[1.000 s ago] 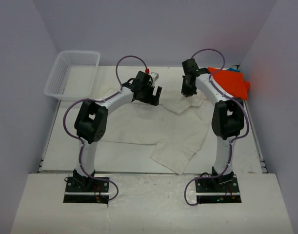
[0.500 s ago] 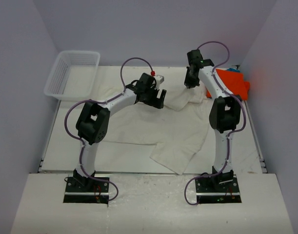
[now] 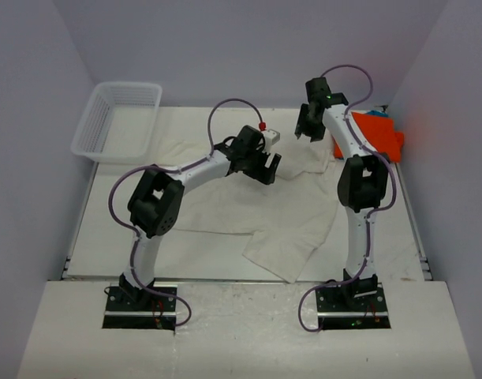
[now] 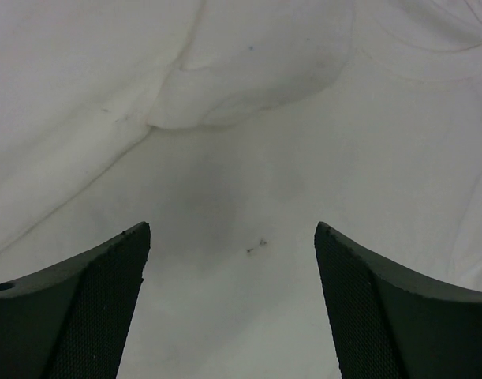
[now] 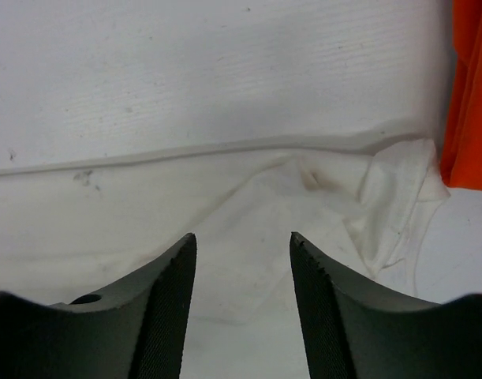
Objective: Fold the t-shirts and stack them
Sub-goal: Fold the flattened tshirt in 1/3 of the way
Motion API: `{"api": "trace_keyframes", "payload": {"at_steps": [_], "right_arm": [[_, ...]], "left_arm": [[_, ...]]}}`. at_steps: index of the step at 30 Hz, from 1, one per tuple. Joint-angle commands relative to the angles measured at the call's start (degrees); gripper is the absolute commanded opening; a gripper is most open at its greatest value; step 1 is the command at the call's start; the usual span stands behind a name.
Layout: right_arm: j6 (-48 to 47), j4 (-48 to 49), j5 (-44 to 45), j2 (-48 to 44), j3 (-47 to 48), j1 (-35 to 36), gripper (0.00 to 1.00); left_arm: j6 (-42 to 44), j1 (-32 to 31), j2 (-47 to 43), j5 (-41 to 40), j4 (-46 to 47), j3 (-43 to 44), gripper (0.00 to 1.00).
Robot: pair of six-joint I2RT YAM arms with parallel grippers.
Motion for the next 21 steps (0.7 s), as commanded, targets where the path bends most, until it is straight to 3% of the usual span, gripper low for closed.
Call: {"api": "trace_keyframes", "payload": {"at_steps": [1,5,13,14,21], "right_arm": [[-1.0,0.3,0.3,0.0,2.8,-0.4,0.53],[-1.5,1.9,3.0,-4.9,0.0,-0.4,0.55],[-0.5,6.8,8.1,-30.2,-19.3,-0.5,0.56],[-0.8,6.9,8.3,-31.9,-20.3,-0.5,0.55],[-1.8,7.1,8.4,-42.2,-26.5,-0.5,0.55]], "left_arm": [[2.6,-2.0,-2.3,-1.3,2.4,2.3,0.83],[4.7,-5.0,-1.8,-8.5,3.5,2.6,0.81],[7.4,-10.6,2.7,-30.0,10.2,2.3,0.68],[7.9,-11.4,3.1,-31.3,11.1,2.3,0.62],[14.0,-14.5,8.2,-40.9,19.5,3.7,0.60]]}}
